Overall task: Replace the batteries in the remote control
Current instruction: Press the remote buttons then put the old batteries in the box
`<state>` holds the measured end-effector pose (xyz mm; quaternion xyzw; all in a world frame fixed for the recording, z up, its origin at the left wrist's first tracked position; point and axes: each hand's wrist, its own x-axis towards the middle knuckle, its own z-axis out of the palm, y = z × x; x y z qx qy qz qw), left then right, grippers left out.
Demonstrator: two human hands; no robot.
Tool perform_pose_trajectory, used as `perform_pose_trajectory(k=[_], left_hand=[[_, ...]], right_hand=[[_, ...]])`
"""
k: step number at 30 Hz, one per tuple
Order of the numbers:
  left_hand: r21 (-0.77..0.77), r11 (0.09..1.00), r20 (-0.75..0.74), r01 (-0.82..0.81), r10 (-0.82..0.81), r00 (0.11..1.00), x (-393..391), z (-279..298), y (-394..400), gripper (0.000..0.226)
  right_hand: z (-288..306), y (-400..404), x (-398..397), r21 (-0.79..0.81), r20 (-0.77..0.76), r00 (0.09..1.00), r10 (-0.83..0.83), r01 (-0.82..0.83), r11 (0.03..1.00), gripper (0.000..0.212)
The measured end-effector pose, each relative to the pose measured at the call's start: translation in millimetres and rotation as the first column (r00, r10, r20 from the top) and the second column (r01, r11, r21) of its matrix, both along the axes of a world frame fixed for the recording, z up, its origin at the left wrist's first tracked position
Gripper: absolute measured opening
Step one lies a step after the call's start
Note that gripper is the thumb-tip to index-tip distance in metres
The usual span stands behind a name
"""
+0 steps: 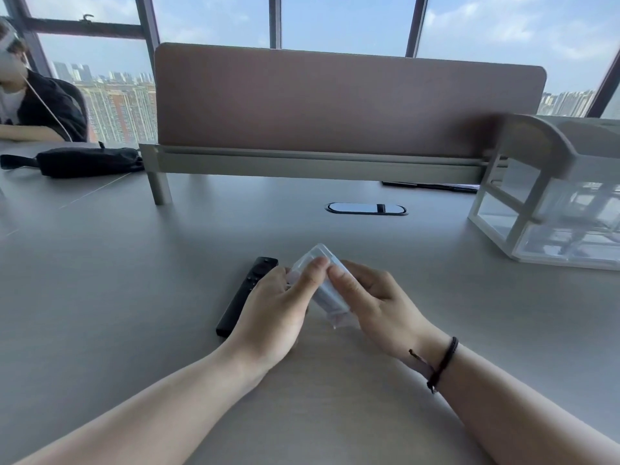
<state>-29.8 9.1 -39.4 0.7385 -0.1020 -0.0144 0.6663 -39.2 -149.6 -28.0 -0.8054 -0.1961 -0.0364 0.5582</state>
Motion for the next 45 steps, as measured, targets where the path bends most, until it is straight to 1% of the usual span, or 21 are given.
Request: perform_pose_trajectory(k=[2,4,7,9,10,12,14,16,17,18,20,23,26,29,31,32,34,36,39,43,45], left_hand=[[-0.062,0.998,-0.025,0.029,-0.031,0.999,-1.9,1.8,-1.1,0.061],[-0.076,0.996,-0.033,0.044,-0.047,0.998,-2.6,2.8,-1.5,0.058],[-0.059,0.997,-0.036,0.057,-0.059,0.998,-3.0,2.2,-1.7,0.058],[-0.03,0.997,-0.024,0.066,-0.067,0.997,-3.6,3.1,-1.5,0.042],[-0.01,0.997,-0.005,0.08,-0.08,0.997,-3.8,3.1,-1.3,0.035],[0.052,0.994,0.05,0.101,-0.104,0.993,-4.4,2.5,-0.3,0.03],[0.127,0.989,0.114,0.08,-0.095,0.989,-5.8,1.2,0.0,0.027],[0.192,0.98,0.203,0.054,-0.094,0.975,-9.3,0.7,0.1,0.023],[0.211,0.976,0.226,0.059,-0.108,0.968,-11.0,-0.1,-0.2,0.016],[0.225,0.972,0.23,0.066,-0.119,0.966,-13.2,0.9,-0.9,0.015],[0.245,0.967,0.221,0.077,-0.133,0.966,-15.5,0.9,-1.6,0.034],[0.27,0.961,0.229,0.057,-0.121,0.966,-17.6,1.0,-3.1,0.045],[0.301,0.953,0.342,-0.036,-0.073,0.937,-17.5,-0.3,-5.0,0.052],[0.258,0.959,0.483,-0.114,-0.027,0.875,-13.5,-1.1,-2.1,0.045],[0.299,0.945,0.612,-0.136,-0.08,0.787,-12.6,1.4,0.4,0.034],[0.342,0.927,0.665,-0.156,-0.122,0.737,-13.0,2.8,1.2,0.029],[0.428,0.888,0.716,-0.168,-0.22,0.663,-13.7,3.9,1.0,0.03],[0.498,0.856,0.713,-0.137,-0.315,0.627,-13.2,3.7,-0.3,0.039],[0.569,0.818,0.671,-0.081,-0.405,0.621,-10.8,4.1,0.8,0.042],[0.666,0.745,0.588,-0.024,-0.506,0.631,-13.5,3.4,3.4,0.036],[0.675,0.738,0.558,0.012,-0.521,0.646,-15.0,3.4,4.6,0.033]], right_hand=[[1.1,-1.6,0.8,0.077,-0.043,0.999,-0.031,0.034,0.996,0.042],[0.5,-3.4,2.3,0.16,-0.1,0.993,-0.063,0.079,0.984,0.038],[0.6,-5.3,5.7,0.311,-0.242,0.964,-0.113,0.188,0.932,0.048],[0.8,-9.7,9.1,0.386,-0.333,0.932,-0.144,0.273,0.881,0.058],[1.4,-11.8,10.4,0.419,-0.374,0.915,-0.149,0.31,0.853,0.058],[2.5,-14.4,12.7,0.456,-0.443,0.885,-0.145,0.362,0.813,0.059],[3.3,-14.9,14.2,0.468,-0.481,0.862,-0.157,0.404,0.786,0.064],[2.7,-14.6,16.5,0.484,-0.476,0.859,-0.192,0.437,0.758,0.063],[2.4,-14.1,17.3,0.491,-0.464,0.859,-0.214,0.451,0.745,0.061],[1.7,-13.6,18.0,0.496,-0.449,0.861,-0.241,0.464,0.734,0.057],[-0.8,-13.3,20.4,0.492,-0.416,0.856,-0.306,0.495,0.716,0.05],[-2.2,-15.4,21.5,0.433,-0.291,0.859,-0.421,0.51,0.743,0.045],[-4.2,-20.1,23.7,0.314,-0.101,0.842,-0.53,0.532,0.786,0.046],[-7.1,-19.2,25.6,0.16,0.048,0.834,-0.549,0.537,0.829,0.058],[-7.7,-14.0,23.3,0.079,0.108,0.852,-0.512,0.506,0.859,0.064],[-8.2,-10.7,21.2,0.064,0.122,0.868,-0.482,0.477,0.876,0.061],[-10.1,-2.5,14.5,0.072,0.116,0.905,-0.41,0.404,0.912,0.052],[-12.7,7.3,7.4,0.125,0.047,0.949,-0.311,0.303,0.945,0.048],[-13.5,14.1,2.8,0.201,-0.03,0.976,-0.214,0.216,0.956,0.043],[-12.5,12.2,4.1,0.215,-0.062,0.978,-0.2,0.209,0.954,0.043],[-12.8,10.5,4.8,0.208,-0.07,0.977,-0.202,0.213,0.955,0.042]])
